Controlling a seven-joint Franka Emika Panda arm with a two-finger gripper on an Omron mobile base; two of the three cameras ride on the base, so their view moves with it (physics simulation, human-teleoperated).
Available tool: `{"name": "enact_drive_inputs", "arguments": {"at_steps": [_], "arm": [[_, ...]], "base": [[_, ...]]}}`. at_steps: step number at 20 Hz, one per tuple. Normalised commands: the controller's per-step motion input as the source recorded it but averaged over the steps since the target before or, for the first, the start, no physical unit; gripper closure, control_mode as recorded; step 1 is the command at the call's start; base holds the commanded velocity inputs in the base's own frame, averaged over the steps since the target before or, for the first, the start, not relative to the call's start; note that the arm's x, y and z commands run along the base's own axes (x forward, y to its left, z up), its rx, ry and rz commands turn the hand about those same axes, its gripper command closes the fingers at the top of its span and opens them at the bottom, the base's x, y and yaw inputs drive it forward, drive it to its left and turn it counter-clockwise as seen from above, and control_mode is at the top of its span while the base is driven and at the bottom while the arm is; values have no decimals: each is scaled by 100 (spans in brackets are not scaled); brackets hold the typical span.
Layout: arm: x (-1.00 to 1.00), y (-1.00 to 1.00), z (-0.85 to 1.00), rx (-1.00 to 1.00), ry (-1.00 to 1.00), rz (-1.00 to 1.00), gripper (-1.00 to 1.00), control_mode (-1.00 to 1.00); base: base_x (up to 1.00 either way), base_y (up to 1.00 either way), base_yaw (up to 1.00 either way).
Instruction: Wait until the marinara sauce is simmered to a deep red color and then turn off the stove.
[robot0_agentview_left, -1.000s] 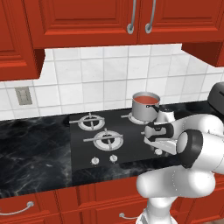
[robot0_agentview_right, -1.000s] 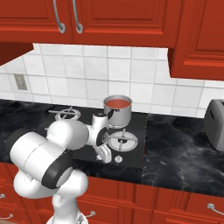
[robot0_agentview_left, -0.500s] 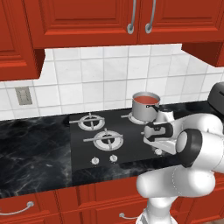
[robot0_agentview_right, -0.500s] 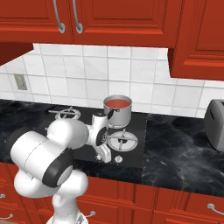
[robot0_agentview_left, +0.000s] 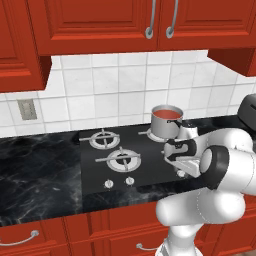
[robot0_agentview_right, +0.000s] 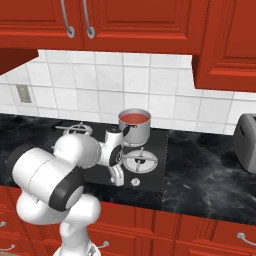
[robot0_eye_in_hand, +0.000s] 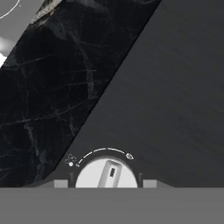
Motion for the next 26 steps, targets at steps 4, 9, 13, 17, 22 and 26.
{"name": "enact_drive_inputs", "arguments": {"at_steps": [4,9,13,17,22,26], "arm": [[0,0,-11,0,0,-27,100,-100],[-5,0,-15,0,0,-29,100,-100],[-11,0,-15,0,-1,-30,100,-100],[-14,0,-13,0,-2,-30,100,-100],[-11,0,-15,0,-1,-30,100,-100],[-8,0,-16,0,0,-30,100,-100]], "base": [[0,0,0],[0,0,0],[0,0,0],[0,0,0],[0,0,0],[0,0,0]]}}
